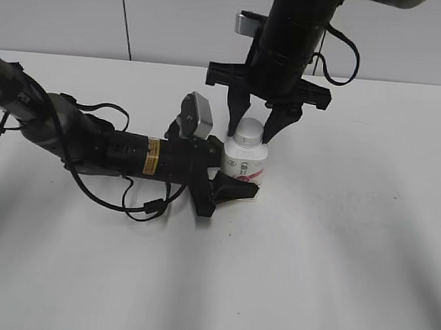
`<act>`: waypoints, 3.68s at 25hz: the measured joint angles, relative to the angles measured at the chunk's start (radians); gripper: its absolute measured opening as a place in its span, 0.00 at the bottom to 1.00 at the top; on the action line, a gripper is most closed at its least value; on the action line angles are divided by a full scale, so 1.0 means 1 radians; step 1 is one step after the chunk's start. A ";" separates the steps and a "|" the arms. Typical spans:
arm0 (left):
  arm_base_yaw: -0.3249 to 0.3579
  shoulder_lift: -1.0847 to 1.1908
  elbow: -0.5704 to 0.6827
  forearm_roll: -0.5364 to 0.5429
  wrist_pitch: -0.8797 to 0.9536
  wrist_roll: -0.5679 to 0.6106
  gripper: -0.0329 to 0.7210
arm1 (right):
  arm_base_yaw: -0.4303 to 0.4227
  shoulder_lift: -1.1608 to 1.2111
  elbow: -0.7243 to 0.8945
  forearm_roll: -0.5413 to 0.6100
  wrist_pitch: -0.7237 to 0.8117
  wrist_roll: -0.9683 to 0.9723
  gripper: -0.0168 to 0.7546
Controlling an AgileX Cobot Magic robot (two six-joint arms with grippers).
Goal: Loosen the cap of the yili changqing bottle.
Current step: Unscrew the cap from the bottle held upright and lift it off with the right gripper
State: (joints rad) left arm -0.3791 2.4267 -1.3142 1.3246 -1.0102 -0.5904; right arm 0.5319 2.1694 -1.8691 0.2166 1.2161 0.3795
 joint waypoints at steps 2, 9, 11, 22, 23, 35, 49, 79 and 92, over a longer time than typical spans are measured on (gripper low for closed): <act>0.000 0.000 0.000 0.000 0.000 0.000 0.60 | 0.000 0.000 0.000 0.000 0.000 -0.033 0.54; 0.000 0.000 0.000 0.000 0.000 0.000 0.59 | 0.000 0.000 0.000 -0.001 0.000 -0.285 0.54; 0.000 0.000 0.000 0.000 0.000 0.000 0.59 | 0.000 0.000 0.000 -0.001 0.000 -0.367 0.54; 0.000 0.000 0.000 0.003 -0.002 0.001 0.59 | 0.000 0.000 0.000 -0.001 0.000 -0.884 0.54; 0.000 0.000 0.000 0.003 -0.002 0.001 0.59 | 0.000 0.000 0.000 -0.001 0.000 -0.933 0.54; 0.001 0.000 0.000 0.008 -0.006 0.009 0.59 | 0.000 0.000 -0.003 0.000 0.000 -1.414 0.53; 0.002 0.001 0.000 0.018 -0.026 0.011 0.58 | 0.000 0.000 -0.003 -0.003 0.003 -1.762 0.53; 0.000 0.001 0.000 0.024 -0.055 0.004 0.58 | 0.001 0.000 -0.003 0.036 0.007 -1.692 0.74; 0.000 0.001 0.000 0.024 -0.028 0.004 0.58 | 0.001 -0.054 -0.012 0.037 0.007 -1.364 0.74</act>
State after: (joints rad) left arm -0.3790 2.4279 -1.3142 1.3487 -1.0386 -0.5867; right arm 0.5327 2.1158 -1.8815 0.2535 1.2231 -0.9845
